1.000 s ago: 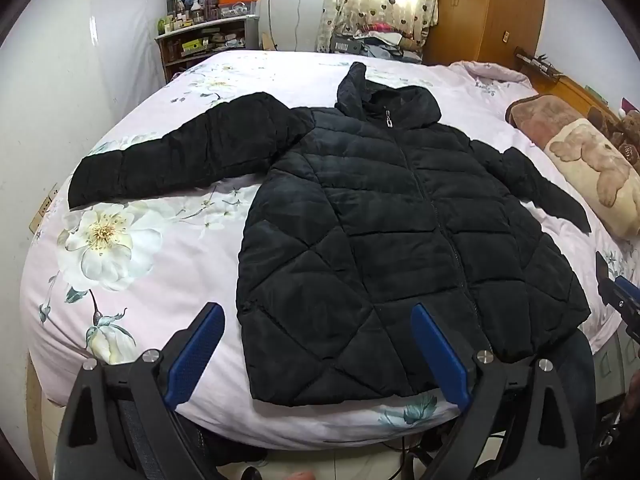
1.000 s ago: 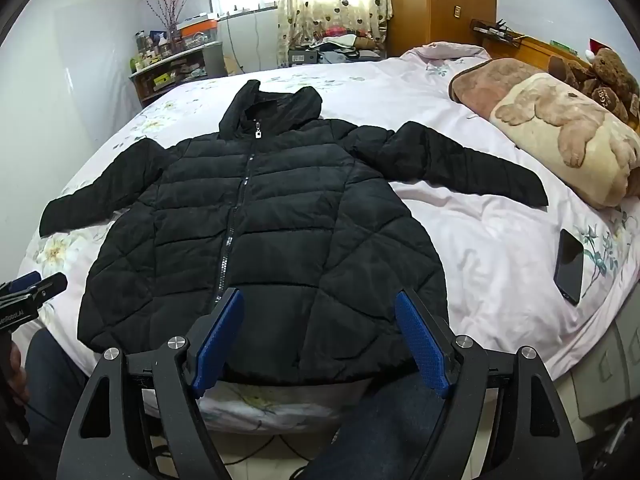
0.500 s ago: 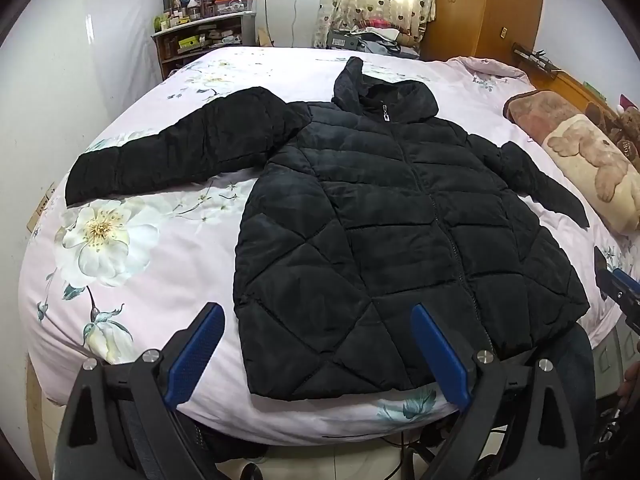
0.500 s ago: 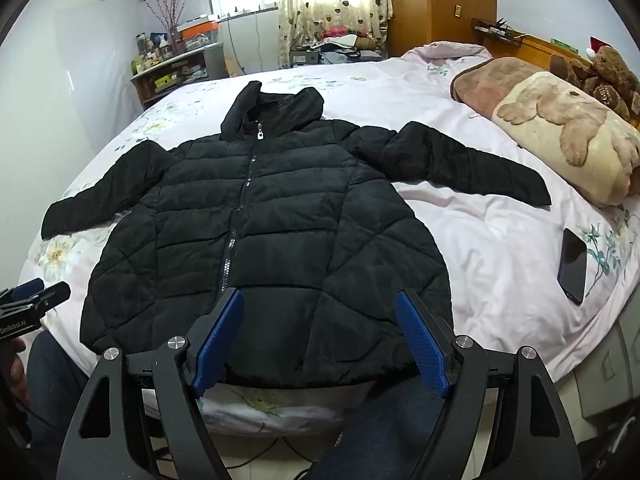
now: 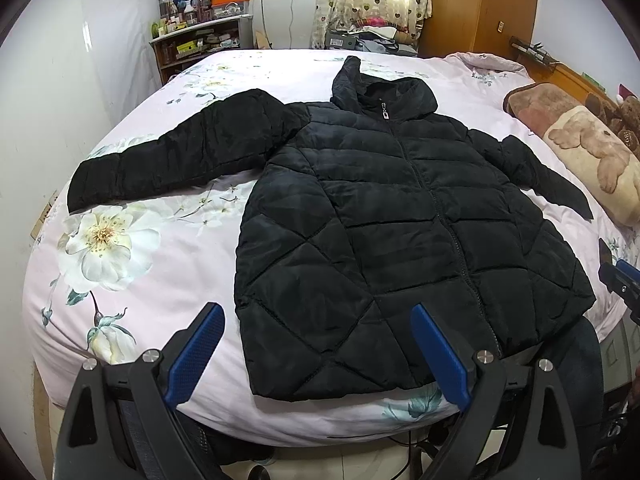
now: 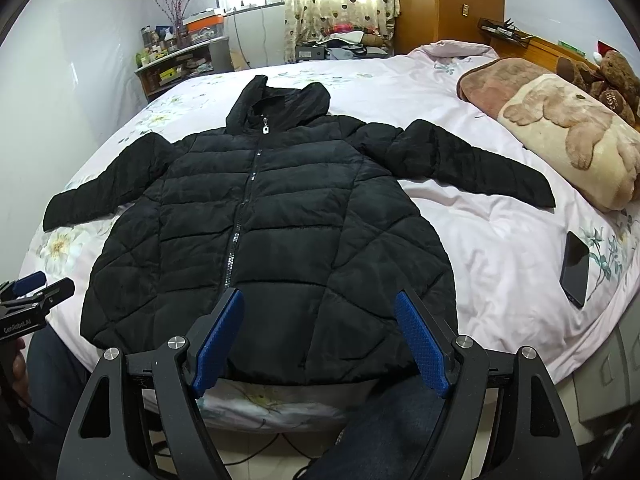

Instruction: Fold large clothes

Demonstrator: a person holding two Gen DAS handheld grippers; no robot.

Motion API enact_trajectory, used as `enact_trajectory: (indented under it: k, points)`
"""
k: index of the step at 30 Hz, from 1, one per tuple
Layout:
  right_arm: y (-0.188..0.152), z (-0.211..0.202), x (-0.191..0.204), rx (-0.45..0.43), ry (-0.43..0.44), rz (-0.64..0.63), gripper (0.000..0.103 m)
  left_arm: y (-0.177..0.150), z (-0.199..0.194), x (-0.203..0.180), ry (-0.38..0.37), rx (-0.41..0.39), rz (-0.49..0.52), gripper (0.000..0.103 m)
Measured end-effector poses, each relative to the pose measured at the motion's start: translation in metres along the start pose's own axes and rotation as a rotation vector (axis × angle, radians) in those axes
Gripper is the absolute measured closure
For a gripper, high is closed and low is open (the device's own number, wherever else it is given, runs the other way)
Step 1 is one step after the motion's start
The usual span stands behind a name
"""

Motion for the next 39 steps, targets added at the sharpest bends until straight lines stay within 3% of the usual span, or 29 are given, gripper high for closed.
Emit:
enact_trajectory:
  k: [39]
  points:
    - [-0.0003,0.0042,0.0017,0.013,-0.007,-0.011,0.025,-0.0007,0.0052,-0.0036,-0.025,0.013,-0.002,0.007]
Point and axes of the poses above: each gripper's, at about its wrist camera, not at the fingertips, and z roughly the way its jaws point, x to its left, y to its top, the point moved 9 cm from there along z, roughly the way its jaws point, and after that the axes turned 1 degree about x, right-handed, at the moved point
